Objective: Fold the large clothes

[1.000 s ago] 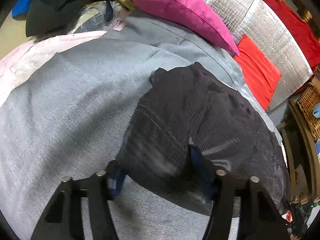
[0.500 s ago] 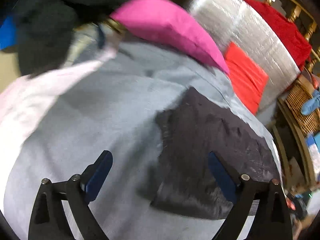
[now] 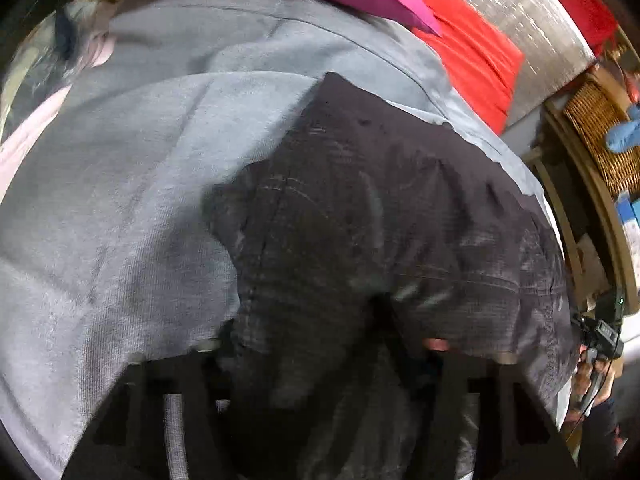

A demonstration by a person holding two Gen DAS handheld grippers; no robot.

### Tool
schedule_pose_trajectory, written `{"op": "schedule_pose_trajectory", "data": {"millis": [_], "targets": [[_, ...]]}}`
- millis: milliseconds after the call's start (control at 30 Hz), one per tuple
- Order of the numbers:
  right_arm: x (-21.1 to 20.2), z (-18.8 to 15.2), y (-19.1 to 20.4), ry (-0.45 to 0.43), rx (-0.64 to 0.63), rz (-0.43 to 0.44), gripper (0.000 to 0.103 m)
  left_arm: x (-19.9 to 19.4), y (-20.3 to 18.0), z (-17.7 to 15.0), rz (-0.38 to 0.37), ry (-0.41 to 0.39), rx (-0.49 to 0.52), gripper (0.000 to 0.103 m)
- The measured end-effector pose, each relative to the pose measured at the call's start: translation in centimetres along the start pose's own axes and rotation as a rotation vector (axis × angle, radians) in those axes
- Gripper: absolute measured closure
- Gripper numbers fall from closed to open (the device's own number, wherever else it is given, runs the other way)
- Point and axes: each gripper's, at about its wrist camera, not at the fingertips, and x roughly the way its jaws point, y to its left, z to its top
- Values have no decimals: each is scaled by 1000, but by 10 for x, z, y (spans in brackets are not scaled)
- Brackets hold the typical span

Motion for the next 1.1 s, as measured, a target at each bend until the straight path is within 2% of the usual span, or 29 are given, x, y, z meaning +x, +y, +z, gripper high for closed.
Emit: {"op": "schedule_pose_trajectory", "data": {"millis": [33, 67, 133, 233, 367, 433, 500, 600, 633, 667, 733, 800, 833, 867, 900, 933, 1000, 1033, 1100], "targets": [[4, 0, 8, 12, -36, -4, 46, -2, -4, 1, 12, -1, 6, 71], [5, 0, 13, 17, -54, -14, 65, -5, -9, 2, 28, -6, 13, 74], [1, 2, 22, 13, -73, -37, 78, -11, -20, 4, 68, -20, 39, 82], [-15, 5, 44, 2, -131, -77, 86, -32, -38, 7, 116, -62, 79, 86], [-52, 14, 90, -45, -222, -99, 91, -88, -72, 17, 104, -172, 116, 87], [-77, 15, 121, -75, -286, -105, 91, -118, -93, 12, 94, -227, 148, 87], [-104, 10, 145, -108, -334, -108, 91, -148, -103, -7, 70, -273, 174, 87], [-142, -16, 160, -143, -389, -123, 91, -176, -103, -52, 48, -312, 196, 87], [-154, -34, 157, -153, -399, -129, 91, -177, -98, -68, 31, -312, 187, 86], [-159, -48, 150, -154, -392, -129, 91, -170, -89, -89, 12, -304, 165, 85], [-162, -78, 126, -147, -365, -118, 90, -138, -78, -111, -10, -265, 127, 79], [-151, -110, 81, -133, -292, -77, 84, -92, -61, -138, 27, -148, 74, 71], [-135, -129, 50, -117, -211, -70, 80, -66, -50, -152, 76, -71, 33, 50], [-122, -144, 27, -98, -157, -98, 71, -60, -43, -159, 78, -82, 9, 41], [-109, -154, 12, -86, -124, -130, 63, -64, -35, -166, 56, -137, -27, 35], [-101, -170, -9, -102, -65, -149, 40, -72, -28, -169, 53, -154, -67, 35], [-114, -184, -23, -175, 20, -110, 38, -95, -24, -166, 78, -165, -93, 35], [-125, -186, -22, -207, 22, -113, 37, -112, -24, -164, 114, -202, -82, 35], [-148, -183, -12, -273, -13, -188, 37, -138, -28, -160, 216, -281, -58, 35]]}}
